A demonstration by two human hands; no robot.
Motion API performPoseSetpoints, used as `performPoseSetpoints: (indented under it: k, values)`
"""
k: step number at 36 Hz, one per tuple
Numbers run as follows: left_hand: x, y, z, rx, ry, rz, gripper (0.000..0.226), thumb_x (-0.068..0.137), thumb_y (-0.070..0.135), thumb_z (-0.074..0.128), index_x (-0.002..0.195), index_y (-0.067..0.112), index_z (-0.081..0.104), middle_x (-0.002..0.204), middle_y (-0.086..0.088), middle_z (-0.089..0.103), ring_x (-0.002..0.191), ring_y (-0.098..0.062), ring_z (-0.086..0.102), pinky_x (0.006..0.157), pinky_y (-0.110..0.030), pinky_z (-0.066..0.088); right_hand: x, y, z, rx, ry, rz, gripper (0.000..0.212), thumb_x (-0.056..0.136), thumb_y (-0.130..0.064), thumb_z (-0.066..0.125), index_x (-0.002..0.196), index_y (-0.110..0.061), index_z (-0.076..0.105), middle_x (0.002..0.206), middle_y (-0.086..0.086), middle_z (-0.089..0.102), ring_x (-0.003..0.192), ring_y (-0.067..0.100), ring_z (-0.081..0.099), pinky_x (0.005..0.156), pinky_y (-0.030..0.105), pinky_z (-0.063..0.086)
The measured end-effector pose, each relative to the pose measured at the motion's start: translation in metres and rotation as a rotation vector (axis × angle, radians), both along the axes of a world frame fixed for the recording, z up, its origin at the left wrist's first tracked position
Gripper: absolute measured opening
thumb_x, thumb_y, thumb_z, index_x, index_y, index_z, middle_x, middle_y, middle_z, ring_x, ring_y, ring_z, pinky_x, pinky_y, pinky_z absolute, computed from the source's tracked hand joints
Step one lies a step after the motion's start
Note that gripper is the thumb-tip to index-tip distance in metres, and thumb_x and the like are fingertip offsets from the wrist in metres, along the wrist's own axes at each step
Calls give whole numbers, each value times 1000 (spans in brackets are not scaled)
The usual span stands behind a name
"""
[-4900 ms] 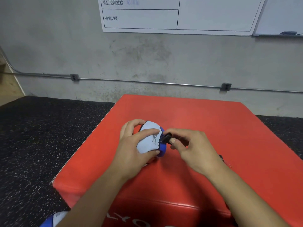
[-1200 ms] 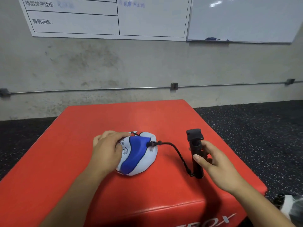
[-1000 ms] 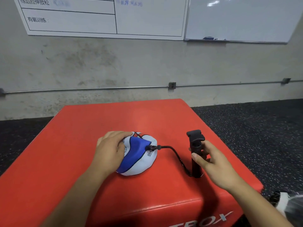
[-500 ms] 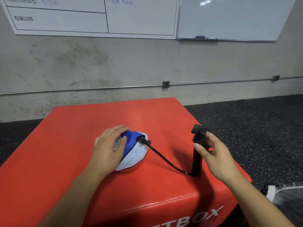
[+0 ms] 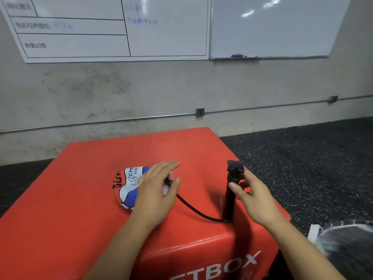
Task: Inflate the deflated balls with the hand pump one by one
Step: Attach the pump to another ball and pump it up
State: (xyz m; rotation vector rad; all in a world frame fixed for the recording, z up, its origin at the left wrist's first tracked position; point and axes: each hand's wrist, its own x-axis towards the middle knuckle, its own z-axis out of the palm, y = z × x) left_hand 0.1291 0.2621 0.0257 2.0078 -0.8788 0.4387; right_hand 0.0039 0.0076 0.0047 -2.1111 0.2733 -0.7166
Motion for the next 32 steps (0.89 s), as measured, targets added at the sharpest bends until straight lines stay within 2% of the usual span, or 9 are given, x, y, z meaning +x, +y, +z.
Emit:
performPoseSetpoints:
  k: [2, 8, 14, 19, 21, 24, 26, 29, 32]
  values:
    - [-13, -15, 2, -4, -3, -26, 43, 95, 47, 55, 134, 34, 66, 130, 20, 66, 130, -8, 57, 110, -50, 45, -3, 0, 0, 16, 2, 7, 50, 96, -13, 72, 130, -46, 58, 102, -26, 68, 79, 11, 60, 81, 37, 54]
    - [-49, -69, 15, -33, 86, -149, 45, 94, 41, 62, 139, 36, 62, 137, 19, 62, 133, 6, 50, 117, -28, 37, -8, -4, 4, 87, 12, 74, 49, 92, -13, 77, 129, -39, 59, 103, -24, 69, 76, 9, 60, 82, 35, 52]
    - [-53, -110, -2, -88, 227, -251, 51, 97, 25, 72, 142, 40, 55, 135, 27, 62, 129, 5, 55, 111, -31, 44, 0, -3, 8, 84, 16, 43, 48, 91, -13, 77, 129, -36, 57, 98, -9, 71, 67, 11, 59, 75, 41, 55]
    - [-46, -135, -24, -239, 375, -366, 72, 93, 2, 76, 148, 39, 48, 130, 32, 64, 122, -1, 64, 96, -29, 52, -7, -18, 13, 79, 75, 64, 58, 93, -1, 65, 138, -35, 53, 108, -6, 75, 71, 2, 63, 75, 24, 52]
    - [-43, -141, -27, -256, 397, -415, 72, 91, 7, 76, 147, 44, 50, 133, 28, 64, 122, -5, 65, 95, -29, 52, -13, -20, 16, 120, 52, 53, 61, 92, 4, 60, 137, -38, 56, 109, -9, 74, 72, 3, 63, 76, 27, 54]
    - [-42, -146, -28, -296, 429, -481, 73, 87, 14, 74, 145, 53, 51, 133, 18, 68, 119, -11, 68, 95, -31, 51, -18, -19, 21, 111, 10, 26, 55, 94, -2, 63, 133, -41, 60, 119, -23, 69, 89, 5, 65, 88, 34, 56]
    - [-40, -151, -32, -291, 452, -485, 75, 91, 3, 74, 145, 49, 52, 130, 16, 69, 115, -11, 68, 96, -30, 51, -20, -18, 19, 33, 4, -31, 50, 97, -17, 69, 142, -34, 56, 129, -21, 64, 98, 3, 64, 94, 29, 52]
    - [-44, -153, -32, -301, 487, -530, 74, 93, -8, 69, 143, 44, 53, 124, 21, 69, 106, -7, 70, 94, -22, 51, -24, -16, 17, -91, -67, -100, 62, 96, -40, 66, 154, -28, 47, 138, -16, 58, 116, 2, 60, 96, 21, 50]
    - [-48, -156, -34, -299, 479, -549, 84, 91, -9, 68, 139, 58, 54, 120, 22, 69, 99, -8, 70, 91, -18, 50, -25, -17, 21, -147, -161, -100, 45, 99, -27, 65, 144, -27, 61, 133, -15, 64, 123, 5, 61, 102, 26, 51]
